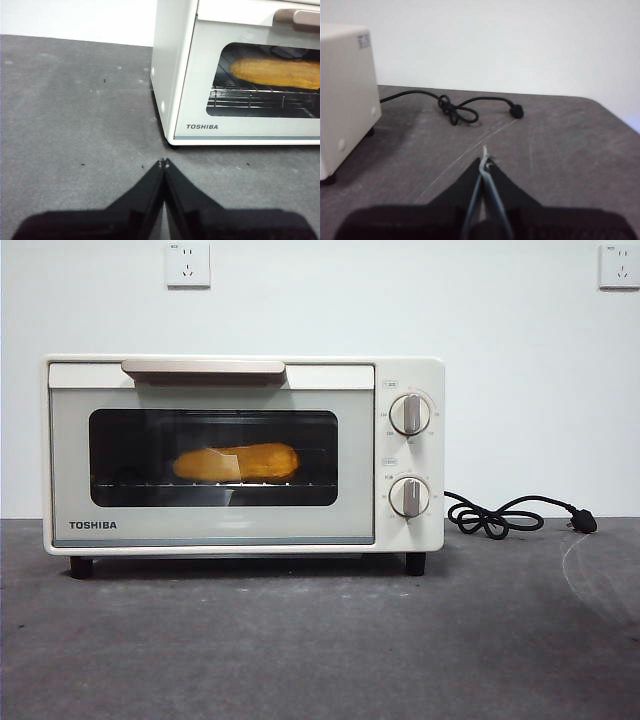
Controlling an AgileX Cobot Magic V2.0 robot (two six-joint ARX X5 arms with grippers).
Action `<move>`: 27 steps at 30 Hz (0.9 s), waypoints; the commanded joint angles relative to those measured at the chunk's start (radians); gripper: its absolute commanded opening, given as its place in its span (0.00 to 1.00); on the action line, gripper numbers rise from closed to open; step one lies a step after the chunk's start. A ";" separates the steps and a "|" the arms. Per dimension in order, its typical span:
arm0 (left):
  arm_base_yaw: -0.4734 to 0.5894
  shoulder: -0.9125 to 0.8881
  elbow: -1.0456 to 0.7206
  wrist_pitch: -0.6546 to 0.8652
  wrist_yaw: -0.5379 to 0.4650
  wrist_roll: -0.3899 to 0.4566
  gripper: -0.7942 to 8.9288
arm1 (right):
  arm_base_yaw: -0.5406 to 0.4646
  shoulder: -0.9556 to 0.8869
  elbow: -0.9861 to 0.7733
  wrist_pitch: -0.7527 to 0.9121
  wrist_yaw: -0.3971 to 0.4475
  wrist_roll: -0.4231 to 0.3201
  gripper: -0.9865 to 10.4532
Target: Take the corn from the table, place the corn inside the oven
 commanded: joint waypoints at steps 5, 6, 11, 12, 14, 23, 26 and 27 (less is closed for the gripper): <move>0.003 0.000 -0.008 0.012 -0.003 0.012 0.08 | 0.040 -0.004 -0.025 -0.117 0.040 0.040 0.09; 0.003 0.000 -0.008 0.012 -0.003 0.012 0.08 | 0.040 -0.004 -0.025 -0.134 0.041 0.040 0.09; 0.003 0.000 -0.008 0.012 -0.003 0.012 0.08 | 0.040 -0.004 -0.025 -0.134 0.042 0.041 0.09; 0.003 0.000 -0.008 0.012 -0.003 0.012 0.08 | 0.040 -0.004 -0.025 -0.134 0.041 0.042 0.09; 0.003 0.000 -0.008 0.012 -0.003 0.012 0.08 | 0.040 -0.004 -0.025 -0.134 0.041 0.045 0.09; 0.003 0.000 -0.008 0.012 -0.003 0.012 0.08 | 0.040 -0.003 -0.025 -0.126 0.042 0.044 0.09; 0.003 0.000 -0.008 0.012 -0.003 0.012 0.08 | 0.040 -0.003 -0.025 -0.126 0.042 0.044 0.09; 0.003 0.000 -0.008 0.012 -0.003 0.012 0.08 | 0.040 -0.003 -0.025 -0.126 0.042 0.044 0.09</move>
